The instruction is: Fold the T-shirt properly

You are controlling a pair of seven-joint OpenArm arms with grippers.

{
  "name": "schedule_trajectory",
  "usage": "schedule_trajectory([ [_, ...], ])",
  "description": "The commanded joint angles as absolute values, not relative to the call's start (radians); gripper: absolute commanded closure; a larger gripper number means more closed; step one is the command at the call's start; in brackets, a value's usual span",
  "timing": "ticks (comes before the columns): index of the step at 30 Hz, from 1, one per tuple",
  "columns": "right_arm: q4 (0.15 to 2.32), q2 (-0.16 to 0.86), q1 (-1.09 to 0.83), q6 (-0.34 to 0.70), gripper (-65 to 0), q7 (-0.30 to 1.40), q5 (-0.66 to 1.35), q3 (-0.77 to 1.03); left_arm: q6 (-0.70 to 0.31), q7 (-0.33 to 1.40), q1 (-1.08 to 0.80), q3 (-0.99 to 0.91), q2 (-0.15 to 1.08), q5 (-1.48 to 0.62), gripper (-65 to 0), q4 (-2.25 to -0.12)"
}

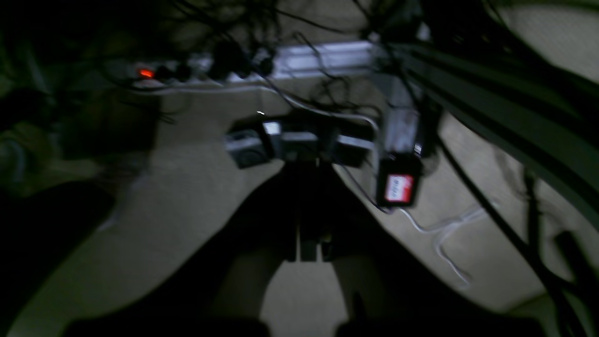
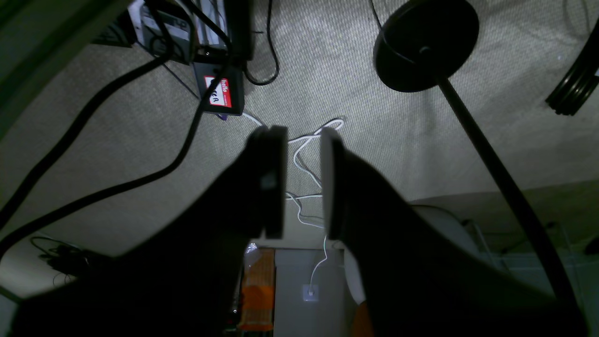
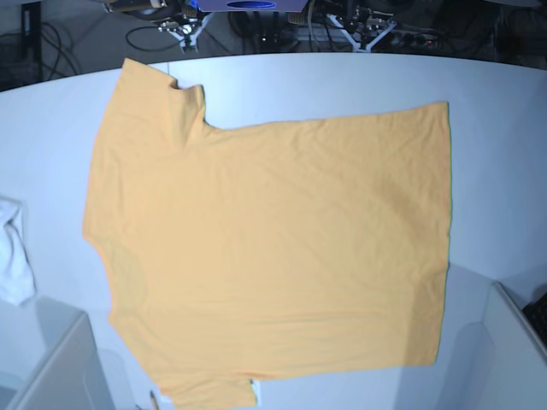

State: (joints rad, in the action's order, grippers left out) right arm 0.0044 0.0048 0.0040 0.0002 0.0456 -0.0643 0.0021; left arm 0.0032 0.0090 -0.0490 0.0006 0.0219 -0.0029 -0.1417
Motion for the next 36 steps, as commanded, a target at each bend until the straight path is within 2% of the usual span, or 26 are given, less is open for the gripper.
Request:
schedule_trajectory([
  [1, 0.001, 0.007, -0.001, -0.004, -18.5, 0.047, -0.067, -0.001, 0.007, 0.008, -0.051, -0.002, 0.028, -0.005, -7.6, -0.130],
  [5, 0.001, 0.007, -0.001, -0.004, -31.8, 0.044, -0.067, 0.001, 0.007, -0.018, -0.058, 0.010, 0.027, -0.002, -36.9, -0.140],
  [6, 0.001, 0.007, -0.001, -0.004, -33.2, 0.044, -0.067, -0.001, 0.005, -0.035, -0.062, 0.010, 0.027, -0.001, -41.8, -0.137],
  [13, 0.001, 0.007, -0.001, -0.004, -32.3, 0.044, -0.067, -0.001, 0.005, -0.050, -0.084, 0.001, 0.027, -0.005, -43.1, -0.130],
  [15, 0.001, 0.007, -0.001, -0.004, -23.0, 0.044, -0.067, -0.001, 0.005, -0.048, -0.085, 0.001, 0.027, -0.005, -42.9, -0.130],
  [17, 0.002, 0.007, -0.001, -0.004, -3.3, 0.042, -0.067, -0.001, 0.005, -0.047, -0.085, 0.001, 0.028, -0.005, -37.7, -0.128],
  [18, 0.002, 0.007, 0.002, -0.004, 0.0, 0.042, -0.067, -0.001, 0.005, -0.047, -0.087, 0.001, 0.028, -0.005, -31.9, -0.128],
  [22, 0.002, 0.007, 0.002, -0.004, 0.0, 0.047, -0.064, 0.004, 0.005, -0.018, -0.096, -0.001, 0.030, -0.005, -2.0, -0.117],
  [23, 0.002, 0.007, 0.002, -0.004, 0.0, 0.047, -0.064, 0.004, 0.005, -0.012, -0.097, -0.001, 0.030, -0.005, 0.0, -0.117],
  [30, 0.008, 0.007, -0.013, -0.004, 0.0, 0.041, -0.065, -0.001, 0.005, -0.010, -0.101, 0.002, 0.030, -0.001, 0.0, -0.116],
  [36, 0.216, 0.028, -0.110, -0.004, 0.0, 0.053, -0.067, -0.002, 0.005, -0.021, -0.081, -0.002, 0.042, -0.007, 0.0, -0.134],
])
